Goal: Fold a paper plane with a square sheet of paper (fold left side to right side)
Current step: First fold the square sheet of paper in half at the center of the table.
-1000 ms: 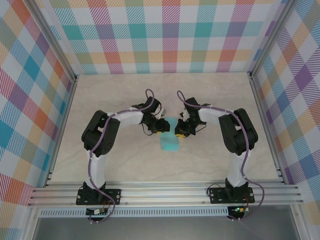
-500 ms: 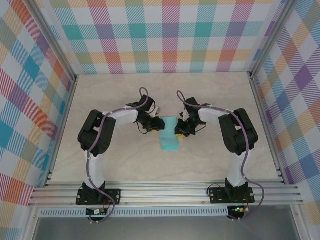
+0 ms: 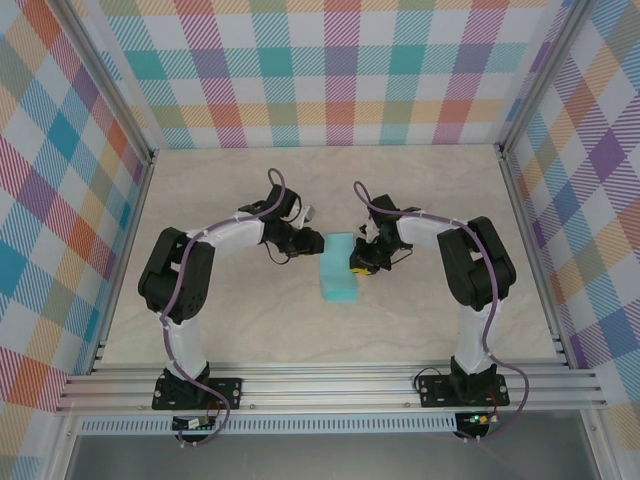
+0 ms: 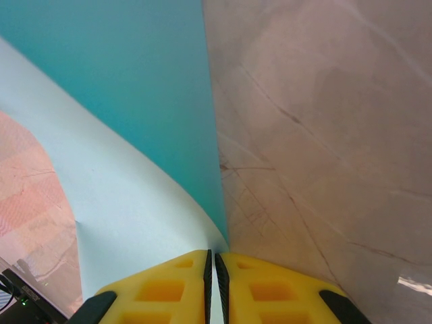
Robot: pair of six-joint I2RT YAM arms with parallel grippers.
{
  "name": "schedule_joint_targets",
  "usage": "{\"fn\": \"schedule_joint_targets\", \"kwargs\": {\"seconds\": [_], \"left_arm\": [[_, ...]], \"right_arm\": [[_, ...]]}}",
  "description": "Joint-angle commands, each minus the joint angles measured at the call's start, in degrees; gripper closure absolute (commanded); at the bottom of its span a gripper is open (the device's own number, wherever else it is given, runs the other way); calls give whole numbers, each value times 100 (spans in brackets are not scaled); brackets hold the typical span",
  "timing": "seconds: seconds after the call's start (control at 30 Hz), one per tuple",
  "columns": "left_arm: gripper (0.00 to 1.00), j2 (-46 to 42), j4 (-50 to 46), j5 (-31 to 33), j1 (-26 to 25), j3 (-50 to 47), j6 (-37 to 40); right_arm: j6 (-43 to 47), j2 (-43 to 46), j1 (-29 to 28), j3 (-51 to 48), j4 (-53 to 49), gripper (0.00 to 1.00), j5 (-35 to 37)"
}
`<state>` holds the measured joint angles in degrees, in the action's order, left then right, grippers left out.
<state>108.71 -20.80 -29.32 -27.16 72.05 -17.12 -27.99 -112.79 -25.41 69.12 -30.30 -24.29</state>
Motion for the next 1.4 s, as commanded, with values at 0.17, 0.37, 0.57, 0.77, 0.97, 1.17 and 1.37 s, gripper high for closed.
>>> {"fn": "schedule_joint_targets", "kwargs": {"seconds": [0.17, 0.37, 0.57, 0.77, 0.97, 1.17, 1.37], "left_arm": [[64, 643, 32, -331, -329, 541, -61], [65, 931, -113, 112, -334, 704, -55], [65, 1140, -116, 300, -173, 740, -134], [64, 1305, -148, 295, 34, 923, -151], [62, 1374, -180, 313, 208, 1109, -159], [62, 1098, -104, 244, 334, 1033, -127], [67, 542, 349, -224, 312, 578, -189]], "right_arm": [[50, -305, -44, -161, -427, 87, 557], [49, -298, -43, -153, -428, 87, 557], [61, -313, -48, -162, -435, 87, 557], [77, -319, -46, -180, -435, 87, 566], [65, -312, -52, -203, -423, 87, 584], [41, -296, -48, -233, -396, 87, 592], [41, -283, -52, -196, -404, 87, 611]]}}
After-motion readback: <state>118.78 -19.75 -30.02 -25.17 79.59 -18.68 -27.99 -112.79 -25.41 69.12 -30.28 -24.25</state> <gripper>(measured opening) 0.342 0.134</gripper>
